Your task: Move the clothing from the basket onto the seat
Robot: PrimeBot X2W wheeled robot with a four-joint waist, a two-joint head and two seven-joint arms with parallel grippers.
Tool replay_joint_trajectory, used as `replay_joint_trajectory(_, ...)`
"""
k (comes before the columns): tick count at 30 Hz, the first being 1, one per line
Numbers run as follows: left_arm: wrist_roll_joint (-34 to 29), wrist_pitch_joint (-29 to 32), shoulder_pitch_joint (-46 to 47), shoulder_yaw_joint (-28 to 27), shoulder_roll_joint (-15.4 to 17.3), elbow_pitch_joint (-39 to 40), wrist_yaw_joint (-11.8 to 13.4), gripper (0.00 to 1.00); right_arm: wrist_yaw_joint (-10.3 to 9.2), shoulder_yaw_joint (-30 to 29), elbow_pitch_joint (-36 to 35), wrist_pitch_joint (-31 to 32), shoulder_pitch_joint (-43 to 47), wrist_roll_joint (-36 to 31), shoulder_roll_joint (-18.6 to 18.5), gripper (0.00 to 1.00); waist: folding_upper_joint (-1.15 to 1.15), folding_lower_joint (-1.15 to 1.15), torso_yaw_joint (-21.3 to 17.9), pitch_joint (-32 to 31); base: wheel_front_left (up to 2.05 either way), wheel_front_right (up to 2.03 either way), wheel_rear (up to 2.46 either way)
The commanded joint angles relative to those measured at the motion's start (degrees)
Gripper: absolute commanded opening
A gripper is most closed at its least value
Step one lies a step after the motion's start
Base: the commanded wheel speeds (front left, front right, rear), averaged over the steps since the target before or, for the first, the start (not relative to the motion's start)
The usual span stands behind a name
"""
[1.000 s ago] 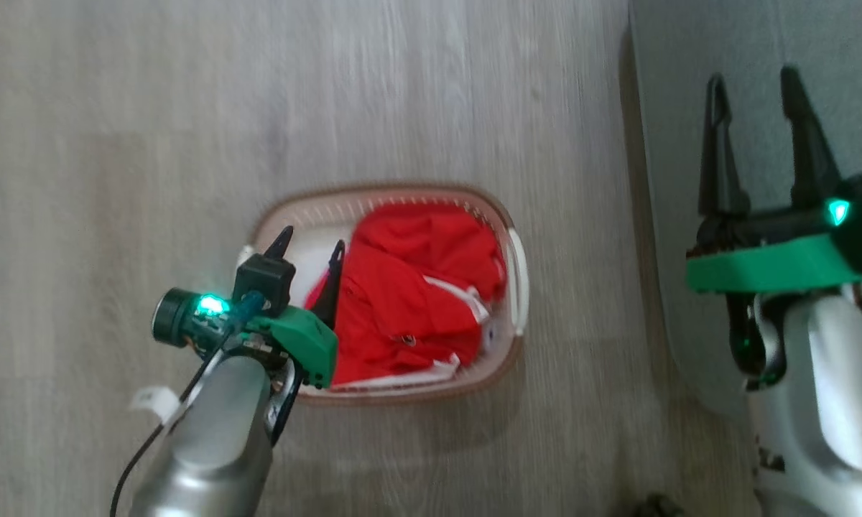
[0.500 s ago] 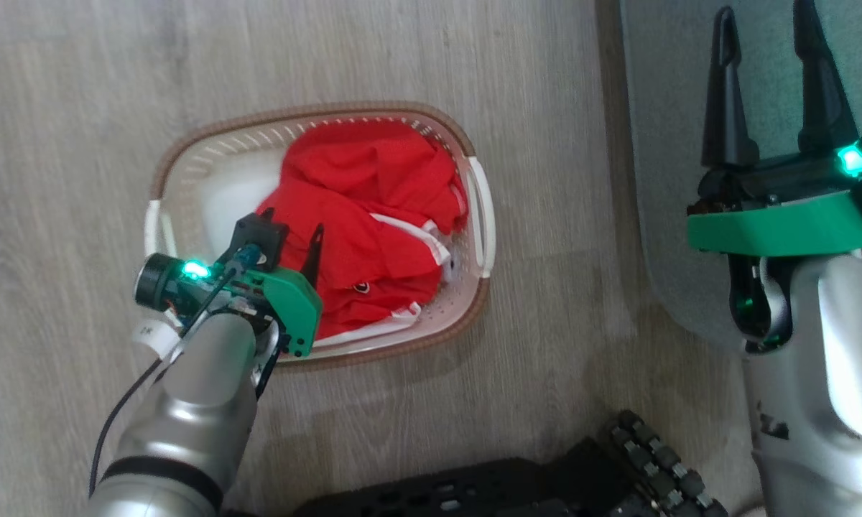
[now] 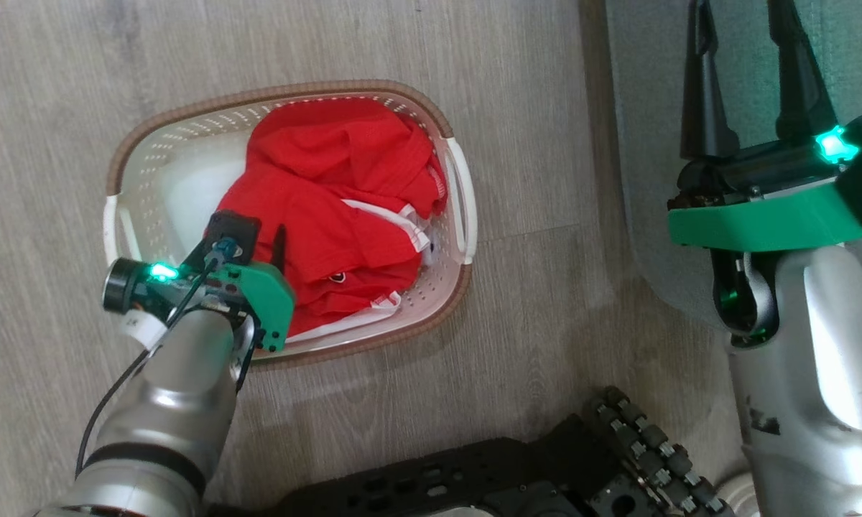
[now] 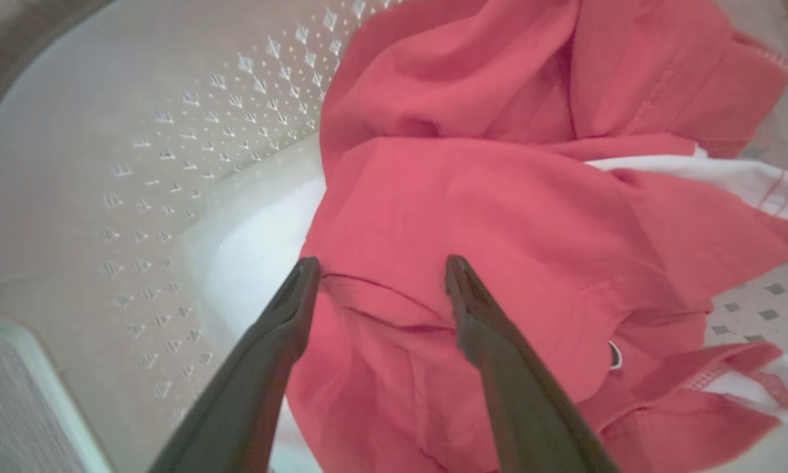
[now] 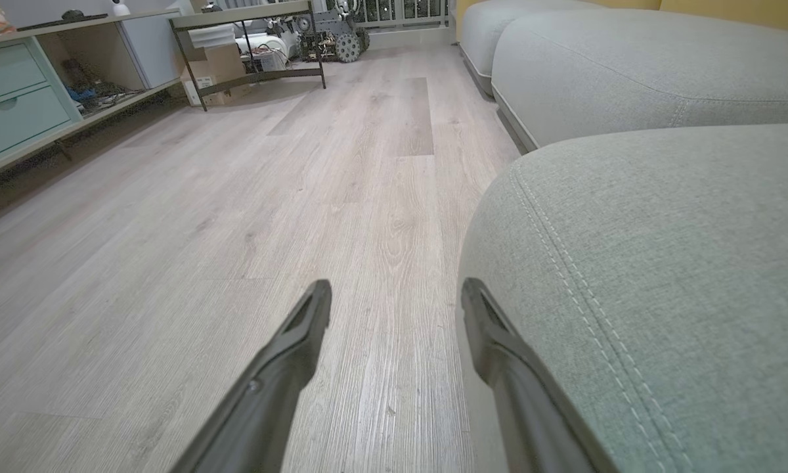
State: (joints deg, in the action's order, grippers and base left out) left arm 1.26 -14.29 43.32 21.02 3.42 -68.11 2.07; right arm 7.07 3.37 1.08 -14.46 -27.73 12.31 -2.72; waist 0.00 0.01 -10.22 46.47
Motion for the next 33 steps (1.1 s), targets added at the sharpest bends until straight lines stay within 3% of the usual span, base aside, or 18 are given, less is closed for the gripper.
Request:
replay_joint_trajectory(1,0.7,-0.7,-0.7,-1.3,1.6,-0.2,0.5,1.00,0.42,1.1,-2.1,-0.5,0.7,0.5,-0.2,1.00,0.00,-0.01,-0.4,0.5,0.00,0.00,0.00)
replay_joint_trajectory(6,1.1,-0.7,0.1,-1.3,2.0,-1.2,1.0,1.00,0.42,1.2,-2.1,-0.5,0.5,0.8,-0.2,1.00,0.00,-0.01,-0.9,1.2,0.00,0.00,0.00)
replay_joint_trajectory(13,1.8,-0.3,1.4,-0.7,2.0,-3.4,-0.2,1.00,0.42,1.5,-2.2,-0.5,0.4,1.4,-0.2,1.00,0.00,-0.01,-1.4,2.0,0.00,0.00,0.00)
replay_joint_trajectory(14,1.9,-0.2,1.5,-0.6,1.9,-3.6,-0.5,0.84,0.42,1.5,-2.2,-0.5,0.4,1.5,-0.2,1.00,0.00,-0.01,-1.4,2.1,0.00,0.00,0.00)
replay_joint_trajectory(15,2.0,-0.1,1.5,-0.5,1.9,-3.8,-0.7,0.49,0.42,1.5,-2.1,-0.5,0.4,1.5,-0.2,1.00,0.00,-0.01,-1.5,2.1,0.00,0.00,0.00)
replay_joint_trajectory(17,2.1,0.5,1.6,-0.1,1.7,-4.1,-1.3,0.09,0.42,1.5,-2.0,-0.5,0.3,1.5,-0.2,1.00,0.00,-0.01,-1.5,2.0,0.00,0.00,0.00)
replay_joint_trajectory(18,2.1,0.8,1.6,0.1,1.6,-4.3,-1.6,0.00,0.42,1.5,-1.9,-0.5,0.3,1.6,-0.2,1.00,0.00,-0.01,-1.5,1.9,0.00,0.00,0.00)
replay_joint_trajectory(26,2.5,0.2,1.0,1.5,1.1,-4.5,-3.2,0.00,0.42,0.9,-0.8,-0.5,0.4,1.4,-0.2,1.00,0.00,-0.01,-0.6,-0.9,0.00,0.00,0.00)
replay_joint_trajectory(33,3.1,-0.6,0.0,2.9,0.2,-0.2,-5.0,0.00,0.42,0.3,0.6,-0.5,1.8,0.3,-0.2,1.00,0.00,-0.01,1.2,-6.0,0.00,0.00,0.00)
